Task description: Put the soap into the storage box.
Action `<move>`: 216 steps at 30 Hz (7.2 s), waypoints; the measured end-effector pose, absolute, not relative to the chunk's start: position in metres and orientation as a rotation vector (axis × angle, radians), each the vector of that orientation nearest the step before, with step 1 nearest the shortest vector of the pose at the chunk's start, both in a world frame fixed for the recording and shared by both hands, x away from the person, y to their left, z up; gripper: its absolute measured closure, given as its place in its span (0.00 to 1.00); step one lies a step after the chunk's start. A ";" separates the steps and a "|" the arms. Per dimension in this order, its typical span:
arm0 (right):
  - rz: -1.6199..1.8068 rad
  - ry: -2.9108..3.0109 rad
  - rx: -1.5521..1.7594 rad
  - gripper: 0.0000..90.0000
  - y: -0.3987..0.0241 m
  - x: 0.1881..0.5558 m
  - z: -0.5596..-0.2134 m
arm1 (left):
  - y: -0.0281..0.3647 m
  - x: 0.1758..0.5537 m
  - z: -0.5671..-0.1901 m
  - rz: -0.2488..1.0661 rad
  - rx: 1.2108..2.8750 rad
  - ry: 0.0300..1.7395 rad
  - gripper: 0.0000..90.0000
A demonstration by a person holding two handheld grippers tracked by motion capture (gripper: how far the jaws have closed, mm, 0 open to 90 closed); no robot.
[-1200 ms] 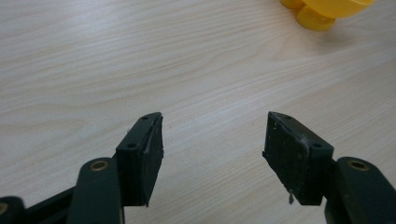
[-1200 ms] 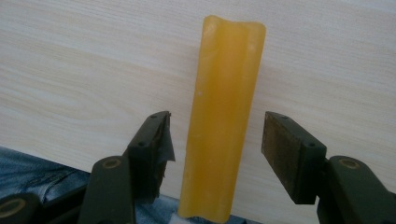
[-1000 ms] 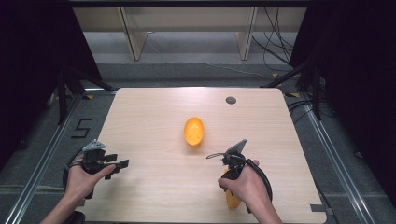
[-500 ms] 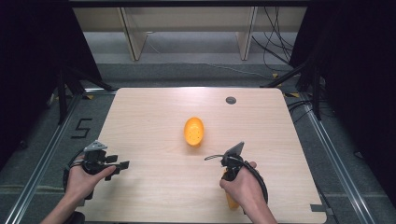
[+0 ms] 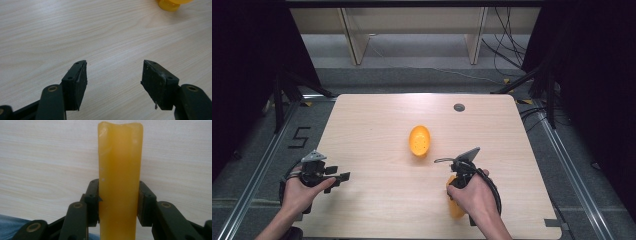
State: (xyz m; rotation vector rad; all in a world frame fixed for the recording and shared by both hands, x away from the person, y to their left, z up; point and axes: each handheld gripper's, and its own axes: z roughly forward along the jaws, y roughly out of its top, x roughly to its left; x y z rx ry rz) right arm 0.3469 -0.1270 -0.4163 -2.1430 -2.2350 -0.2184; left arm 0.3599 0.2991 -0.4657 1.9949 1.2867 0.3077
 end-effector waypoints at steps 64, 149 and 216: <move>-0.417 -2.222 -2.182 0.69 -0.092 0.426 -0.360 | 0.306 0.358 -0.464 0.333 1.921 1.315 0.40; -0.450 -2.277 -2.196 0.69 -0.051 0.481 -0.333 | 0.313 0.355 -0.462 0.349 1.891 1.327 0.40; -0.473 -2.285 -2.188 0.69 -0.037 0.508 -0.343 | 0.313 0.356 -0.464 0.347 1.884 1.327 0.40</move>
